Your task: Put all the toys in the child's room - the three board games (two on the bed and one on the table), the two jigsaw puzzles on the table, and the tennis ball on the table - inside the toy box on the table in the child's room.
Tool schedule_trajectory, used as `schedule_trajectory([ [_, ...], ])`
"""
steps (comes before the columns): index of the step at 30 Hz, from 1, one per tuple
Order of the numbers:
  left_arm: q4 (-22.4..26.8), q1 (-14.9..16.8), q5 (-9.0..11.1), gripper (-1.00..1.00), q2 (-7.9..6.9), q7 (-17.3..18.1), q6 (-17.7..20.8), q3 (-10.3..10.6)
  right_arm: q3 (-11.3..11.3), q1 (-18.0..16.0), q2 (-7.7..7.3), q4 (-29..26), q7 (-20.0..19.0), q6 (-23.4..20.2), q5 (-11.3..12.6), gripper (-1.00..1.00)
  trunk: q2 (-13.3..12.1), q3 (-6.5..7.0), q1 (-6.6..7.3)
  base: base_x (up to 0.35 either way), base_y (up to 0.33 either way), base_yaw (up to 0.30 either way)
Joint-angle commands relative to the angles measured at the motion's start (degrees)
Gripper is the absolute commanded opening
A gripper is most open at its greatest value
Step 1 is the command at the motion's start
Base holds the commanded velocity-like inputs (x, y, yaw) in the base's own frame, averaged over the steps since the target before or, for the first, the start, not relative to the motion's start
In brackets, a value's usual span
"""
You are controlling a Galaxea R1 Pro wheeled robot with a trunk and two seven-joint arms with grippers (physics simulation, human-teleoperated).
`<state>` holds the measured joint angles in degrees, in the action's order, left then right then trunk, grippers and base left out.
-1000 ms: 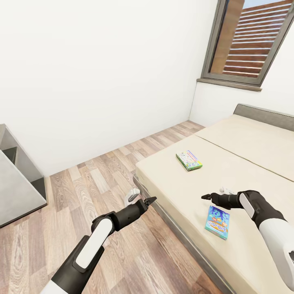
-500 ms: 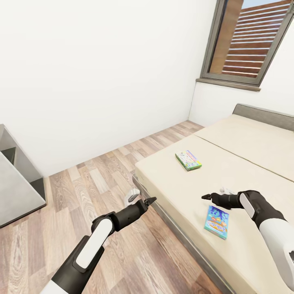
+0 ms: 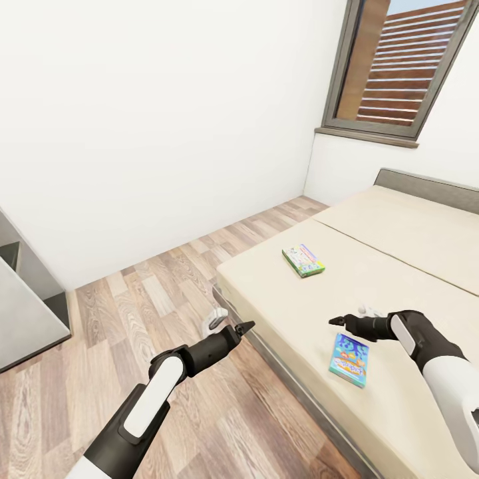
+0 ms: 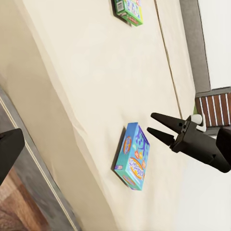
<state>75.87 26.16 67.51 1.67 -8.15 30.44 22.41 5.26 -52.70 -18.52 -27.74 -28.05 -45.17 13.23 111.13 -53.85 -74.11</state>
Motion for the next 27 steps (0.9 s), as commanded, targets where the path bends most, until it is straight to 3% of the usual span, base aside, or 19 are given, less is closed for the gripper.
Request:
schedule_trajectory([
  [1, 0.1, 0.0, 0.6, 1.00, 0.00, -0.5, 0.1, 0.0, 0.3, 0.0, -0.01, 0.0, -0.2, -0.4, -0.1, 1.00, 0.0, -0.05, 0.01, 0.000, 0.000, -0.016],
  [12, 0.1, 0.0, 0.6, 1.00, 0.00, -0.5, 0.1, 0.0, 0.9, -0.2, -0.36, 0.2, 1.8, -0.4, -0.1, 1.00, 0.0, -0.05, 0.01, 0.000, 0.000, -0.007],
  [20, 0.1, 0.0, 0.6, 1.00, 0.01, -0.5, 0.1, 0.0, 5.6, -0.4, -0.29, 0.4, 5.3, -0.5, -0.2, 1.00, 0.0, -0.05, 0.01, 0.000, 0.000, -0.001],
  [27, 0.1, 0.0, 0.6, 1.00, 0.01, -0.5, 0.1, 0.0, 6.7, -0.4, -0.07, 1.7, 5.9, -0.5, -0.3, 1.00, 0.0, -0.05, 0.01, 0.000, 0.000, 0.000],
])
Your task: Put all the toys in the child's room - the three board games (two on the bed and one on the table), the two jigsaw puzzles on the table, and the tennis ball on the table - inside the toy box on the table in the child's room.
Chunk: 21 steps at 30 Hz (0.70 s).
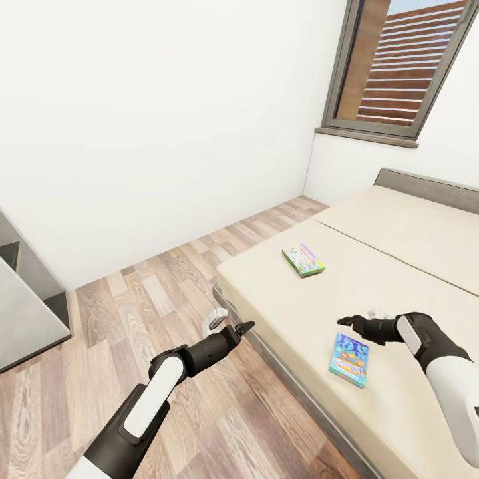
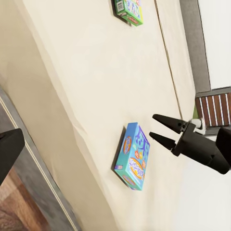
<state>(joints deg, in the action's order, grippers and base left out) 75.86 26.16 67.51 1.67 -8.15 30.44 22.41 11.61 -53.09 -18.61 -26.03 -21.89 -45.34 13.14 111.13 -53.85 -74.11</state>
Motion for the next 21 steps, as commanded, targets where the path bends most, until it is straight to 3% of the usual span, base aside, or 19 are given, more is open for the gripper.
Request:
schedule_trajectory([
  [1, 0.1, 0.0, 0.6, 1.00, 0.00, -0.5, 0.1, 0.0, 0.4, -0.1, 0.07, 0.3, -0.2, -0.3, -0.2, 1.00, 0.0, -0.05, 0.01, 0.000, 0.000, 0.000],
  [21, 0.1, 0.0, 0.5, 1.00, 0.00, -0.5, 0.1, 0.0, 0.7, -0.9, 0.50, 3.6, 2.2, -0.2, -0.4, 1.00, 0.0, -0.05, 0.01, 0.000, 0.000, 0.000],
])
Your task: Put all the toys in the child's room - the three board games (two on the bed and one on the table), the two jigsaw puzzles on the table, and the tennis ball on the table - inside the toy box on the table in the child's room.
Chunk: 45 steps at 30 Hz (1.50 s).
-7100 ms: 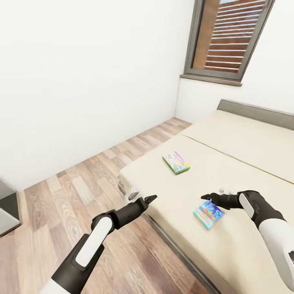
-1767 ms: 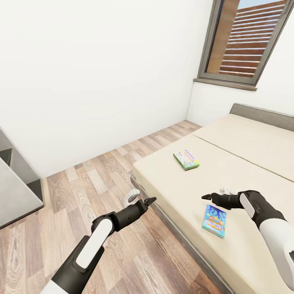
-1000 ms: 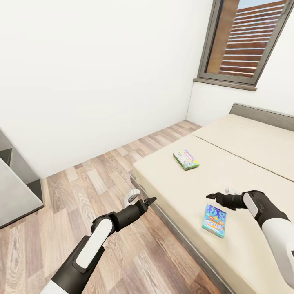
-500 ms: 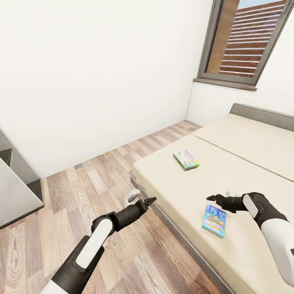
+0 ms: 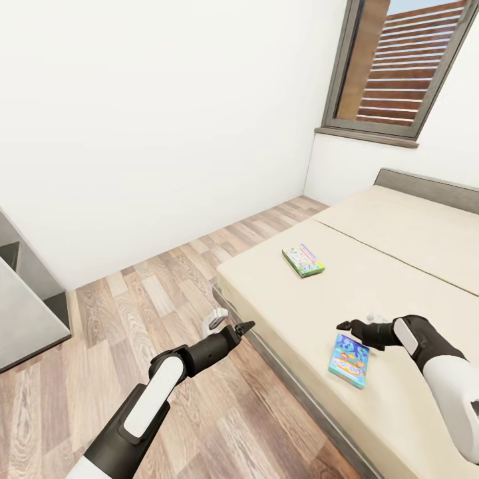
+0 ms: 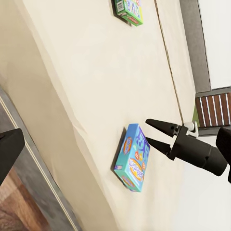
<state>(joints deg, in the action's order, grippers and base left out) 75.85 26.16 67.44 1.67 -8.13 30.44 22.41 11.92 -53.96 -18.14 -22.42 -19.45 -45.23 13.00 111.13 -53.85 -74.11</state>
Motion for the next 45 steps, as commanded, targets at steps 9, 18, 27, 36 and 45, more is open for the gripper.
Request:
schedule_trajectory([
  [9, 0.1, -0.1, 0.6, 1.00, -0.02, -0.5, 0.1, 0.0, 0.4, -0.1, 0.25, 0.2, 0.3, -0.3, -0.3, 1.00, 0.0, -0.05, 0.01, 0.000, 0.000, 0.000],
  [18, 0.0, -0.1, 0.6, 1.00, -0.06, -0.5, 0.1, 0.0, 0.4, -0.1, 0.35, 0.3, 0.7, -0.3, -0.3, 1.00, 0.0, -0.05, 0.01, -0.001, 0.000, 0.000],
  [27, -0.4, -0.1, 0.6, 1.00, 0.03, -0.5, 0.1, 0.0, 0.4, -0.1, 0.38, 0.3, 0.8, -0.3, -0.2, 1.00, 0.0, -0.05, 0.01, -0.113, 0.000, 0.000],
  [36, -0.6, -0.1, 0.7, 1.00, 0.12, -0.5, 0.1, 0.0, 0.3, -0.1, 0.39, 0.3, 0.8, -0.3, -0.1, 1.00, 0.0, -0.05, 0.01, -0.255, 0.000, 0.000],
  [45, -0.6, -0.1, 0.7, 1.00, 0.17, -0.5, 0.1, 0.0, 0.3, -0.1, 0.39, 0.3, 0.8, -0.3, -0.1, 1.00, 0.0, -0.05, 0.01, -0.122, 0.000, 0.000],
])
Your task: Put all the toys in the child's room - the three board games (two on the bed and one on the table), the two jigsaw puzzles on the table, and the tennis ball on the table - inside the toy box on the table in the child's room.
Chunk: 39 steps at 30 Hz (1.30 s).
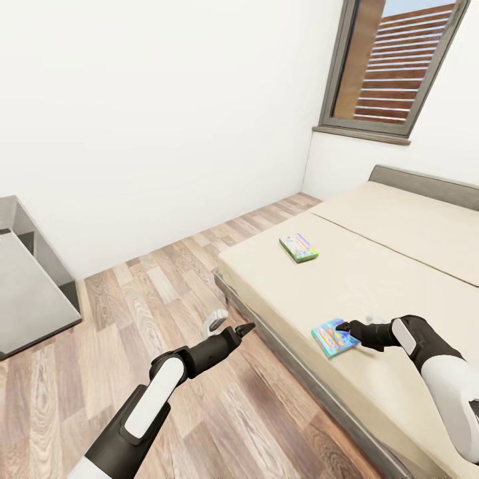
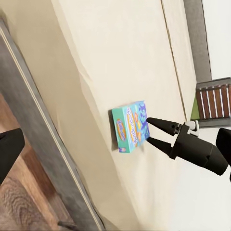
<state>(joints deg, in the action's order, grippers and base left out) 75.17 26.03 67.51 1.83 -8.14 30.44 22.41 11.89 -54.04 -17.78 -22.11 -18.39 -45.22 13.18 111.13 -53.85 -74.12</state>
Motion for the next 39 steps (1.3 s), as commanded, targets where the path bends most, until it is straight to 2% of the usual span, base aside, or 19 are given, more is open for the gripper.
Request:
schedule_trajectory([
  [1, 0.1, 0.0, 0.6, 1.00, 0.00, -0.5, 0.1, 0.0, 0.4, 0.0, 0.03, 0.0, -0.2, -0.3, -0.3, 1.00, 0.0, -0.05, 0.01, -0.060, 0.000, 0.000],
  [39, 0.0, 0.0, 0.6, 1.00, 0.03, -0.6, 0.1, 0.0, 0.4, 0.0, 0.01, -0.1, -0.3, -0.2, -0.3, 1.00, 0.0, -0.05, 0.01, -0.008, 0.000, 0.000],
])
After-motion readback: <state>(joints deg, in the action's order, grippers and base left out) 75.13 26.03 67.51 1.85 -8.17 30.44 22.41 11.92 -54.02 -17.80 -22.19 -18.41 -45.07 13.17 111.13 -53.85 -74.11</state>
